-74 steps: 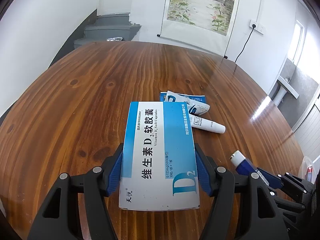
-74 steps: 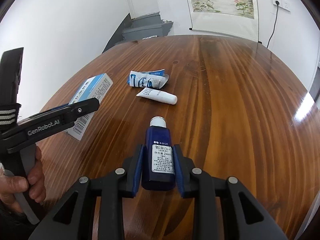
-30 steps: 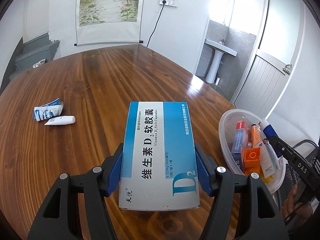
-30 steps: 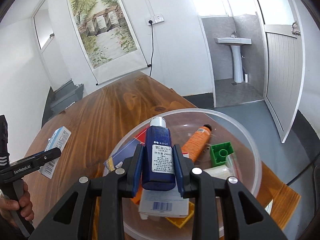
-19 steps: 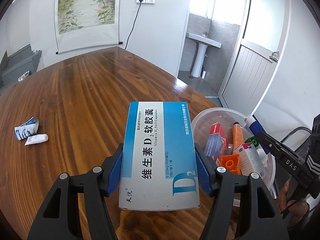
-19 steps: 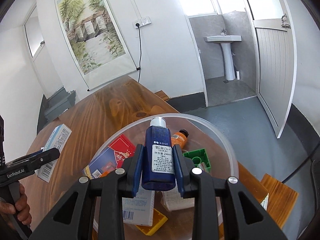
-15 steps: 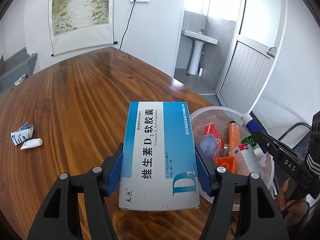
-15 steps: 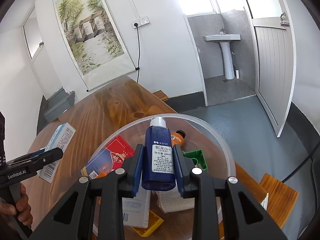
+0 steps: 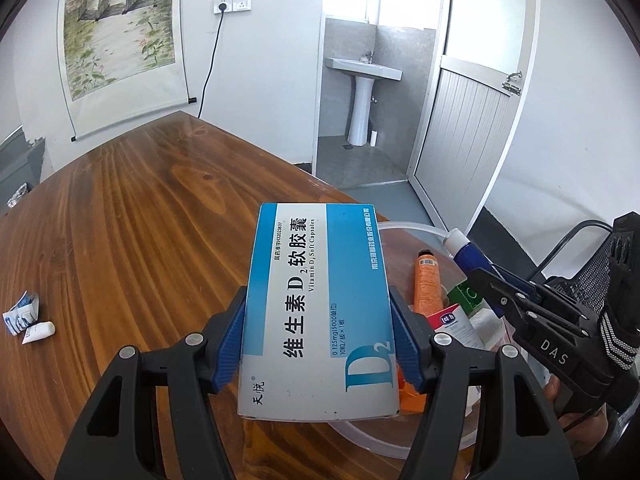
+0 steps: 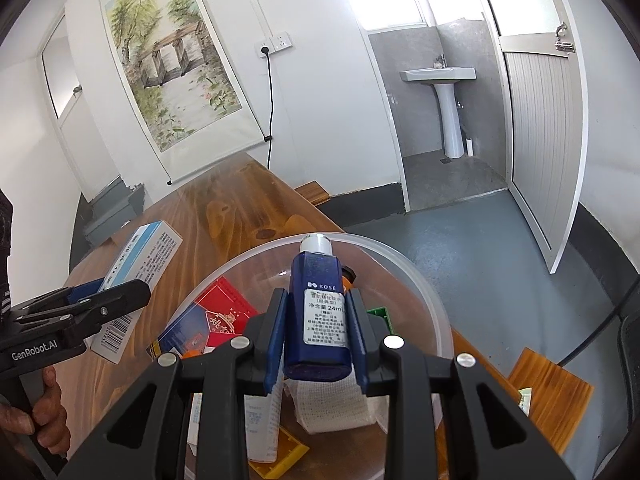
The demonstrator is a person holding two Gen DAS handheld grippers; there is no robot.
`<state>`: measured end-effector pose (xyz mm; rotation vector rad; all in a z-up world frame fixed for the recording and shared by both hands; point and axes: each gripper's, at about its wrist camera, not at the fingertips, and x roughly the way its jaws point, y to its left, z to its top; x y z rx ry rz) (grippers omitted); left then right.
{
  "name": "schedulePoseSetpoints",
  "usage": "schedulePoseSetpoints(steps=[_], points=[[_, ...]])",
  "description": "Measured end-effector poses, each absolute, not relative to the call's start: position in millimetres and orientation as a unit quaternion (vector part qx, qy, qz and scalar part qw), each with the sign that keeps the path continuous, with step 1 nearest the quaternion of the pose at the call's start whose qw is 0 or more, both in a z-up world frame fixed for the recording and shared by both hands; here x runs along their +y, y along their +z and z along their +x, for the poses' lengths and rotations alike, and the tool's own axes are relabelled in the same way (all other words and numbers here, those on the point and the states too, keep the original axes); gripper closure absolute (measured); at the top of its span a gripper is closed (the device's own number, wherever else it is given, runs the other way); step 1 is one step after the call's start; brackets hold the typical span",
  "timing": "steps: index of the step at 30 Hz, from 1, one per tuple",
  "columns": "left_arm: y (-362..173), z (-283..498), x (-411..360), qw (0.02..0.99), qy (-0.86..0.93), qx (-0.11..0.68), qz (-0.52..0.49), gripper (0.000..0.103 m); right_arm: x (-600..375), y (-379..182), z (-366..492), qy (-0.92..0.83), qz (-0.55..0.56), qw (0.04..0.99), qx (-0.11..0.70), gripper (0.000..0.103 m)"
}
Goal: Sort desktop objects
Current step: 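Carry the vitamin box and KOSE bottle over the clear bowl, then open both grippers to drop the box and bottle into the bowl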
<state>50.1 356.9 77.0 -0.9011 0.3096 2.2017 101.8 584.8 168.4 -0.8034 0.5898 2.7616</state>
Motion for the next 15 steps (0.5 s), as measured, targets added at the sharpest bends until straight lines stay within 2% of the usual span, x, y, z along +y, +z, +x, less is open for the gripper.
schedulePoseSetpoints(steps=[15], points=[[66.7, 46.9, 390.5, 0.406, 0.826, 0.119, -0.372, 0.036, 592.2, 162.1, 102.4, 0.931, -0.279, 0.107, 0.209, 0.071]])
